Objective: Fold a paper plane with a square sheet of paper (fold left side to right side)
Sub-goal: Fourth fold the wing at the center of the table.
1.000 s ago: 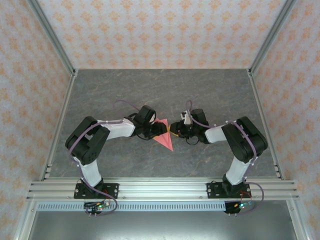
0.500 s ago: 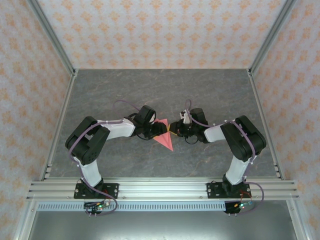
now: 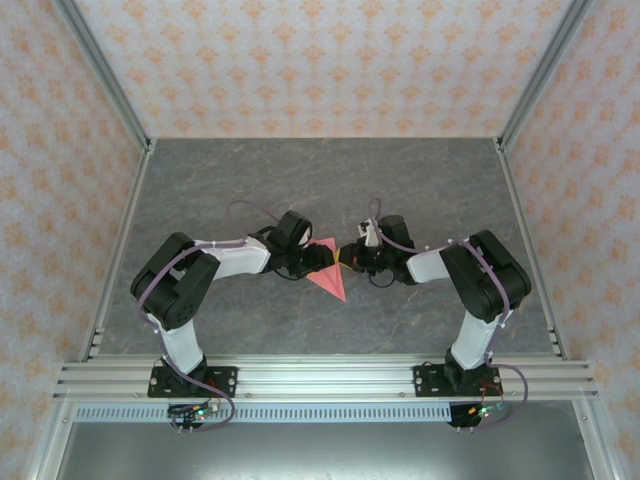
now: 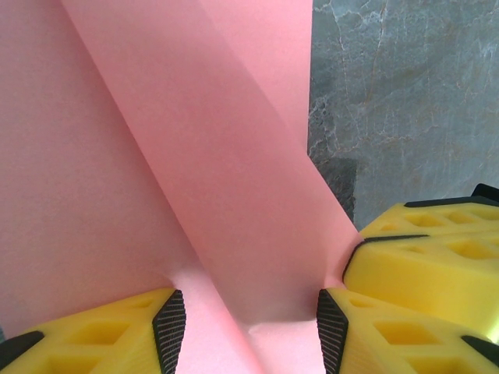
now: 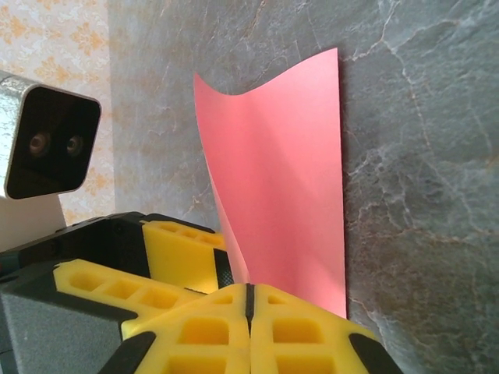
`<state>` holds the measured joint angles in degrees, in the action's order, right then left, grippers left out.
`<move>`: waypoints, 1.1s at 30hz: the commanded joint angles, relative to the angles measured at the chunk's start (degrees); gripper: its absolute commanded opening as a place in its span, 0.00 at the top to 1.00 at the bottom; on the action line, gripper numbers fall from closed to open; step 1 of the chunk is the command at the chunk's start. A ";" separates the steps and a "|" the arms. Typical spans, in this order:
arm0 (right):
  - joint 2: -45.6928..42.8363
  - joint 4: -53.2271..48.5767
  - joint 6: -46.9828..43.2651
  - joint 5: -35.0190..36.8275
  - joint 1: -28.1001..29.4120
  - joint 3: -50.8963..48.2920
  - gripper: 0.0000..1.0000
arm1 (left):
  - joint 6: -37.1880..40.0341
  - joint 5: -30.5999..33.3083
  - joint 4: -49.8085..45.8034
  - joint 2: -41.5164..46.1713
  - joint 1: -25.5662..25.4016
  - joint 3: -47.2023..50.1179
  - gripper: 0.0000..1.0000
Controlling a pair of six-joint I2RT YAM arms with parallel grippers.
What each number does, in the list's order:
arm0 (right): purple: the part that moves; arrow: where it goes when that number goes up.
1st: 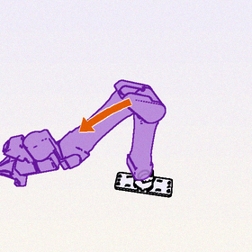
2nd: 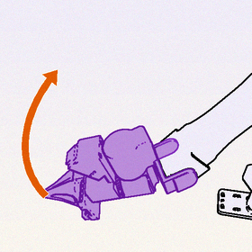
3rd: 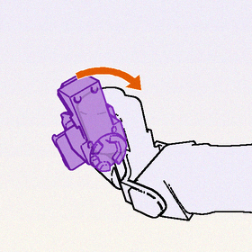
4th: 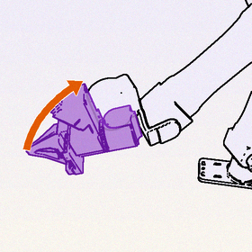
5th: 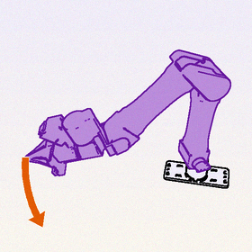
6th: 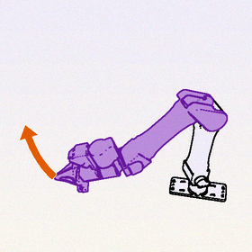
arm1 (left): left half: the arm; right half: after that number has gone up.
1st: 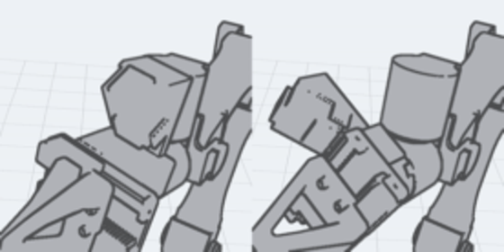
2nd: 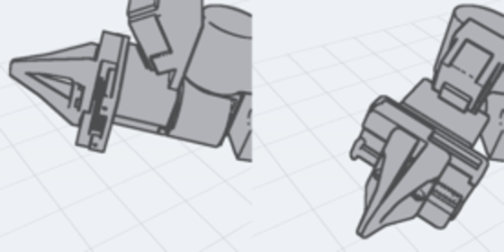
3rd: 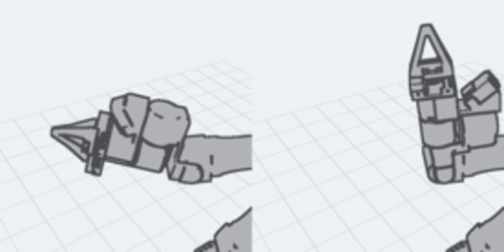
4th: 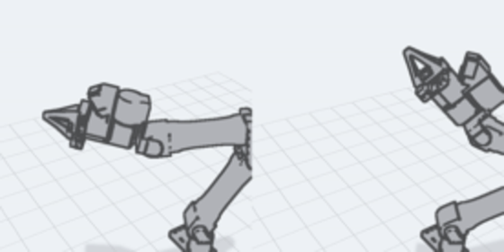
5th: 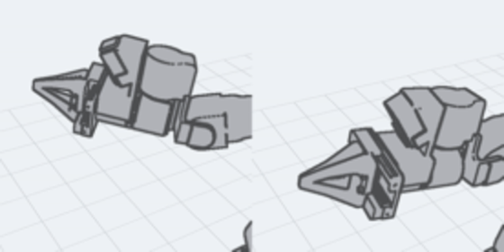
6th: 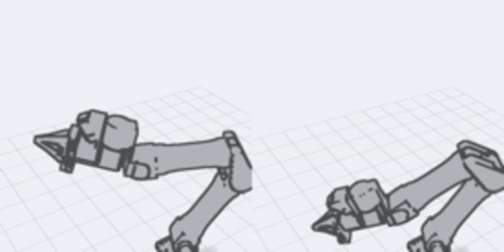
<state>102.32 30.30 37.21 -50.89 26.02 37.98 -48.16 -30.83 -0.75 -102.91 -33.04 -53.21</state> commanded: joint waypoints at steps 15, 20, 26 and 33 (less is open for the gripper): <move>1.26 -10.77 -7.61 4.89 0.26 5.00 0.94 | 0.11 2.44 -2.15 1.74 -0.60 0.93 0.46; 2.07 -11.06 -7.81 4.77 0.26 5.60 0.94 | 0.13 2.48 -2.07 1.74 -0.63 0.84 0.46; 2.60 -11.54 -8.25 4.58 0.41 6.25 0.94 | 0.13 2.44 -2.22 1.66 -0.63 0.83 0.46; 3.19 -12.09 -8.50 4.61 0.61 7.11 0.94 | 0.24 2.44 -2.17 1.53 -0.63 0.67 0.46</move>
<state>104.71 18.79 30.11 -47.33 26.24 43.31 -48.16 -30.57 -0.75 -102.78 -33.30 -53.19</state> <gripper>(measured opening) 0.062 0.534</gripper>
